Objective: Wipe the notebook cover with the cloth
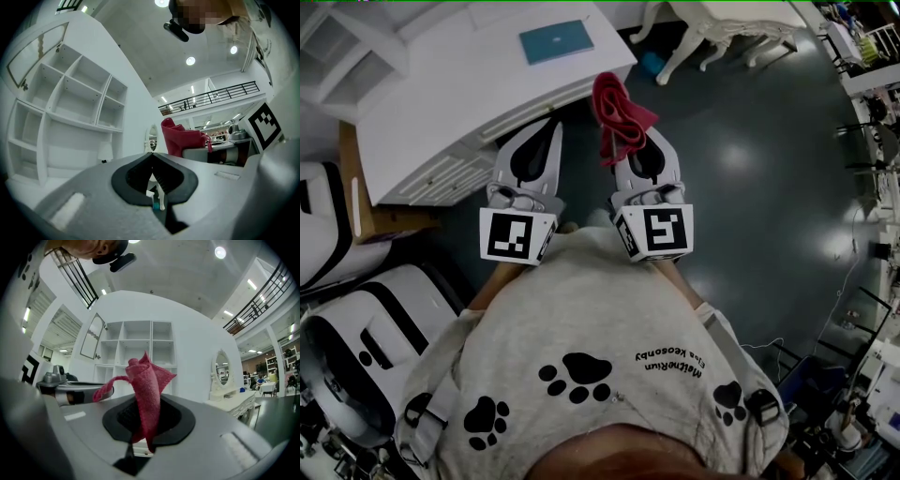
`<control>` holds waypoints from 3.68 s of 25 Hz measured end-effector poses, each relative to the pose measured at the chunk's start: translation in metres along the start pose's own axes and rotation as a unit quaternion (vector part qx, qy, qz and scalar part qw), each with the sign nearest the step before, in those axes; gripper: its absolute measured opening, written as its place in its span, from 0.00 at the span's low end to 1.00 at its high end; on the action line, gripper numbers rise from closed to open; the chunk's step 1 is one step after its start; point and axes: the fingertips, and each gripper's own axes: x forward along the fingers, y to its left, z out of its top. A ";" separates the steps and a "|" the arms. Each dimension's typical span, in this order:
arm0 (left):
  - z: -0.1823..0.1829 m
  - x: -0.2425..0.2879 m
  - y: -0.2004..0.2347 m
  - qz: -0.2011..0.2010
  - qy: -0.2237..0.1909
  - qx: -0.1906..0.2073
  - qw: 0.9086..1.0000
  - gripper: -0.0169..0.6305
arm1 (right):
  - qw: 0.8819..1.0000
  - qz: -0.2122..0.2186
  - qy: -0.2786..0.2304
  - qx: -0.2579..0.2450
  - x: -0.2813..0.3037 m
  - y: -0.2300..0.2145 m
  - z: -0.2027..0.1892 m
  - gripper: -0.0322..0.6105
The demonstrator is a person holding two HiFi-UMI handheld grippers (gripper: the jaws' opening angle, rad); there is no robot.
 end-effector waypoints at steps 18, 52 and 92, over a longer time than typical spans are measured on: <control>-0.013 -0.005 0.017 0.017 -0.009 -0.002 1.000 0.02 | 1.000 0.014 -0.017 -0.008 0.014 0.007 -0.002 0.13; -0.042 0.239 0.185 0.154 0.012 0.007 0.988 0.02 | 0.984 0.177 0.013 -0.021 0.322 -0.101 -0.029 0.13; -0.167 0.241 0.263 0.163 0.123 -0.043 0.978 0.02 | 0.942 0.301 0.125 -0.076 0.442 -0.041 -0.135 0.13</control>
